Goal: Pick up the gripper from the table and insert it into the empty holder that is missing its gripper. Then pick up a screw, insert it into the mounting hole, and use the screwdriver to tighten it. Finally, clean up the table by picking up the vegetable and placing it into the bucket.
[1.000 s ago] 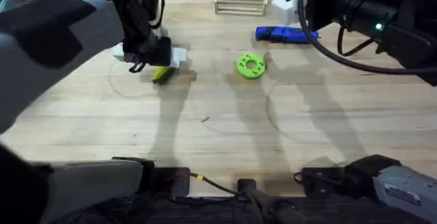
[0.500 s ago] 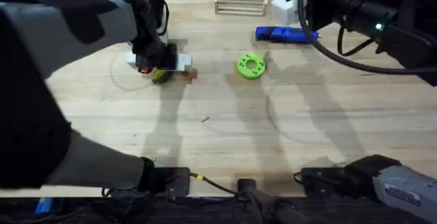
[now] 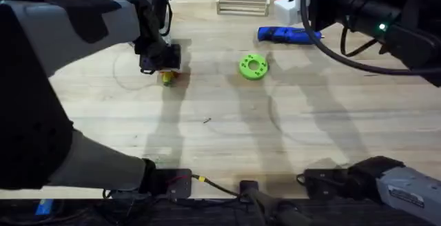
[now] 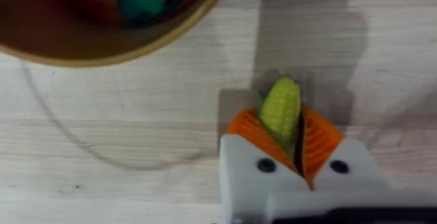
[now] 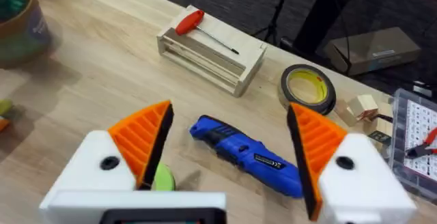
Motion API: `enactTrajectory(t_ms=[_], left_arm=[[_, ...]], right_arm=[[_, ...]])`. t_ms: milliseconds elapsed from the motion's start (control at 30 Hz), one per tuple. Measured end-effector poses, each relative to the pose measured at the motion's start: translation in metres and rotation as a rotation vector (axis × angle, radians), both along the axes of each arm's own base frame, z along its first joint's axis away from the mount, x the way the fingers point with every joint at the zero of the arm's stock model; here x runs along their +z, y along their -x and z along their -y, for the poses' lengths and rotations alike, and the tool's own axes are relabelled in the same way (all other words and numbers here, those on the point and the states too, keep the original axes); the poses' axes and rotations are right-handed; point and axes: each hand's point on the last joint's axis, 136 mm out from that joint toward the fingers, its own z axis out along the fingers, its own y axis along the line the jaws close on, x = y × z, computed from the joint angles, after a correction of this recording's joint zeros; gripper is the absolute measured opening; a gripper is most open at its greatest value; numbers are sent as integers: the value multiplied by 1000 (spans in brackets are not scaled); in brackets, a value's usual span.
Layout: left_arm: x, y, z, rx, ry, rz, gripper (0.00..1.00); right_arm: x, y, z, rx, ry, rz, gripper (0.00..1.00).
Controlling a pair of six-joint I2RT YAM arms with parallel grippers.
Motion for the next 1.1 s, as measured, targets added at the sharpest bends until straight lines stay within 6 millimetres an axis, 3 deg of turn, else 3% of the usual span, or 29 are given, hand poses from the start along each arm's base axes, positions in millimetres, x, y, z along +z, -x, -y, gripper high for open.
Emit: enactTrajectory(t_ms=[167,300,433,600,700,833,1100], left_arm=[[3,7,-2,2,-11,-21,30],[26,0,-3,5,-11,58,30],[75,-28,-3,9,-4,251,30],[157,-69,-8,39,-24,579,30],[185,-82,-17,75,-63,697,29],[184,-91,-23,98,-94,720,29],[133,-101,-27,102,-135,594,29]], right_arm=[[-2,1,0,0,3,-10,991],[-3,1,0,0,4,-15,991],[-3,1,0,0,5,-15,991],[-4,1,0,0,5,-15,991],[-5,2,1,0,6,-20,990],[-7,3,1,0,10,-31,991],[-9,4,1,0,11,-36,991]])
